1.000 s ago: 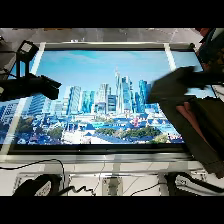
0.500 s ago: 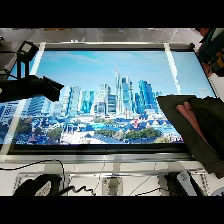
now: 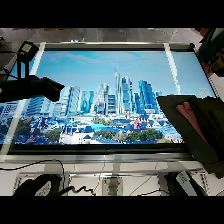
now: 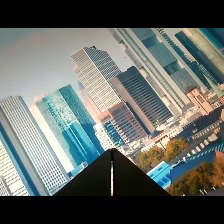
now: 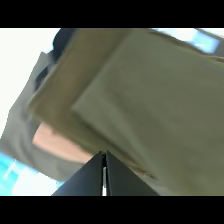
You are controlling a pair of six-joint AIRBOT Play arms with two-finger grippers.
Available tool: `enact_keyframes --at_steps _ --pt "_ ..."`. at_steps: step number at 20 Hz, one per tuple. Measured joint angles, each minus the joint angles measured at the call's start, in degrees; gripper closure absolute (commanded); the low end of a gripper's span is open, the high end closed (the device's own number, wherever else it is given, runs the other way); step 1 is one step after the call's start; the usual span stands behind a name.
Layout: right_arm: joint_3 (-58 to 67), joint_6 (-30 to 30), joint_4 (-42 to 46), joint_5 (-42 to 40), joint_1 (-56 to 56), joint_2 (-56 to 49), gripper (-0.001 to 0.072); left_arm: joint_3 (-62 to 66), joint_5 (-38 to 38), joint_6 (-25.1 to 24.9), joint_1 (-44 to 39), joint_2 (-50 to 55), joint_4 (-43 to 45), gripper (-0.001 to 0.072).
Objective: Fold the clothes and pants, and hang the long-sleeved shirts on hangers.
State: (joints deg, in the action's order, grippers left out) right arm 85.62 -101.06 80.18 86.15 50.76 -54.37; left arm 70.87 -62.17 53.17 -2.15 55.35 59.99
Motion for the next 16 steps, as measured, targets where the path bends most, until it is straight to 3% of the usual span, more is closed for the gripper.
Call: enact_keyframes --at_steps 10,16 --pt "0.02 5.55 2.4 -4.7 -39.58 -3.37 0.0698 0.0 -0.02 0.0 0.0 0.0 -0.04 0.0694" --pt "0.02 7.89 1.31 -6.23 -51.08 -3.56 0.0698 0.0 -0.02 0.0 0.0 0.0 -0.04 0.0694"
